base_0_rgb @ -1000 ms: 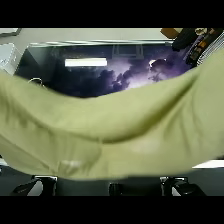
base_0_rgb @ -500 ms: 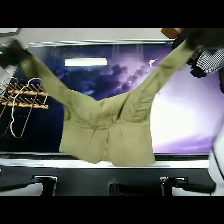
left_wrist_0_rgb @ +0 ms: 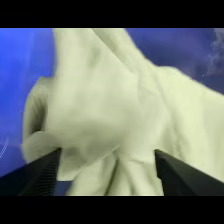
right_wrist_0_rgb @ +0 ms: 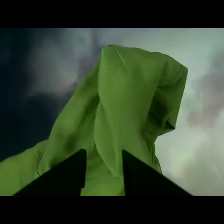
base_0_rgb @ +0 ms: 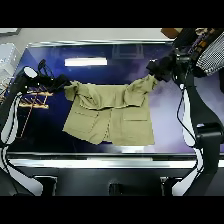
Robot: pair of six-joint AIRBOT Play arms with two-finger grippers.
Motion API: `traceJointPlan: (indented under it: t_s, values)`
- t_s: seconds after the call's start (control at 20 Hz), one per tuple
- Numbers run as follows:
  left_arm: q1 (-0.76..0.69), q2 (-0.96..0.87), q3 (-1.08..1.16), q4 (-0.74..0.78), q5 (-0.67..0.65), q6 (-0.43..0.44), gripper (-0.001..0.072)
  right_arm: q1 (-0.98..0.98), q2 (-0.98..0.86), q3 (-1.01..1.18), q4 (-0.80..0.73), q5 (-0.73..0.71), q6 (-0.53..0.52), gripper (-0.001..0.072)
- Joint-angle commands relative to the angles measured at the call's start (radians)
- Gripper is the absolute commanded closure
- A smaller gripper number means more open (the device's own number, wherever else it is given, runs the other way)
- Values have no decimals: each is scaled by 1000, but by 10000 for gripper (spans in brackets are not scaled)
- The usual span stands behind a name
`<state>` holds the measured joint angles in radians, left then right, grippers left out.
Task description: Fold the clothes and pants, and hang the long-sleeved shirts on hangers.
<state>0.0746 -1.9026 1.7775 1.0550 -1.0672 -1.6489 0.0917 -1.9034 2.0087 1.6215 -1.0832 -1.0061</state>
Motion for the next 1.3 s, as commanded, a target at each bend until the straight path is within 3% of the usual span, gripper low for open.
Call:
traceJointPlan:
  t_s: [0.0, 0.05, 0.25, 0.4, 0.7, 0.75, 0.95, 1.25]
  values:
    - [52, -3, 53, -12, -169, 105, 33, -35, 48, 0, 63, -122, -277, 275]
    - [82, 21, 63, -12, -233, 145, 33, -61, 82, 0, 62, -174, -365, 198]
    - [194, 126, 58, -6, -374, 239, 34, -214, 211, -5, 175, -326, -538, 163]
    - [277, 224, -75, -18, -384, 269, 34, -343, 339, -209, 326, -338, -635, 161]
    - [329, 365, -588, -45, -352, 330, 34, -448, 545, -879, 543, -328, -762, 147]
    - [321, 365, -634, -60, -352, 346, 34, -449, 546, -947, 595, -340, -780, 89]
    - [267, 365, -741, -61, -322, 371, 34, -449, 546, -1135, 620, -332, -835, 76]
    - [209, 362, -749, -61, -265, 372, 34, -447, 546, -1225, 623, -272, -842, 76]
